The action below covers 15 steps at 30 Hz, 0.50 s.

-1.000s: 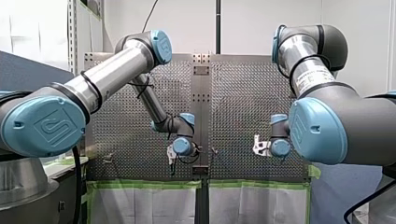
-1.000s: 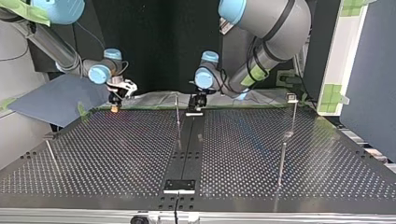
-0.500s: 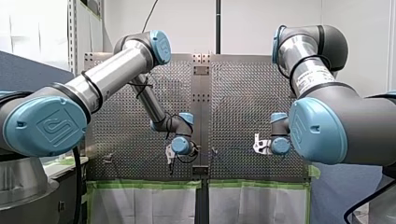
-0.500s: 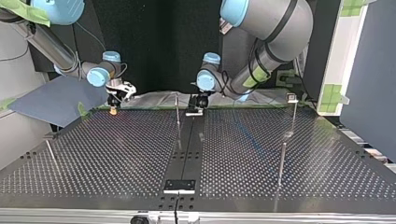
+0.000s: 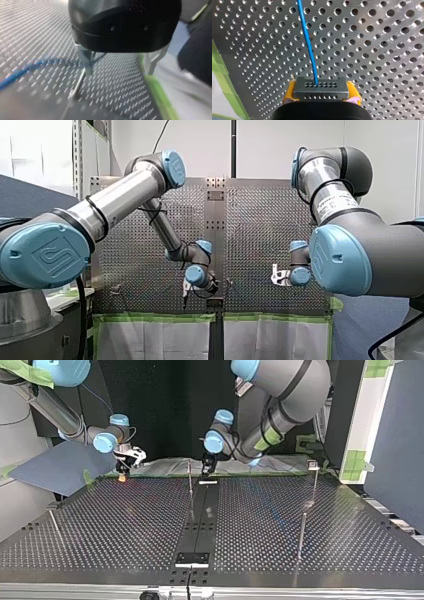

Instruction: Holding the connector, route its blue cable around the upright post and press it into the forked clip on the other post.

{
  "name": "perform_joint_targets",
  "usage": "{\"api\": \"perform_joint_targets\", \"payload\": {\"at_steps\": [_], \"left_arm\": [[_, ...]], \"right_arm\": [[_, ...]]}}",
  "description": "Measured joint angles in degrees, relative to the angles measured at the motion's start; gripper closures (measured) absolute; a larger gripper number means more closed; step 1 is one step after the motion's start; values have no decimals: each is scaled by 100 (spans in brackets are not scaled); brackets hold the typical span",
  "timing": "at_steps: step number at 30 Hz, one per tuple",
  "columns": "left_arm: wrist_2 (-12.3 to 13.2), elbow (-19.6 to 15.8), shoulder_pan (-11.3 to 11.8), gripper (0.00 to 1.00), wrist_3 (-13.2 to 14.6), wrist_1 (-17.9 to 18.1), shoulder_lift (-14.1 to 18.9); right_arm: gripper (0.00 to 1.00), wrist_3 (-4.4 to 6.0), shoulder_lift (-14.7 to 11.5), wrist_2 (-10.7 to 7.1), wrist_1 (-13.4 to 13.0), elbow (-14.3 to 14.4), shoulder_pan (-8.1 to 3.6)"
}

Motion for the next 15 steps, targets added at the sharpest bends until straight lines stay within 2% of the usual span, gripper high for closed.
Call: {"api": "perform_joint_targets", "payload": {"at_steps": [9,15], "left_arm": [[437,-8,-140,0,111,-87,5],[412,-10,-217,0,121,-75,31]], "right_arm": [[100,8,2,-9,41,0,-1],[100,8,5,-12,73,0,-7]]}}
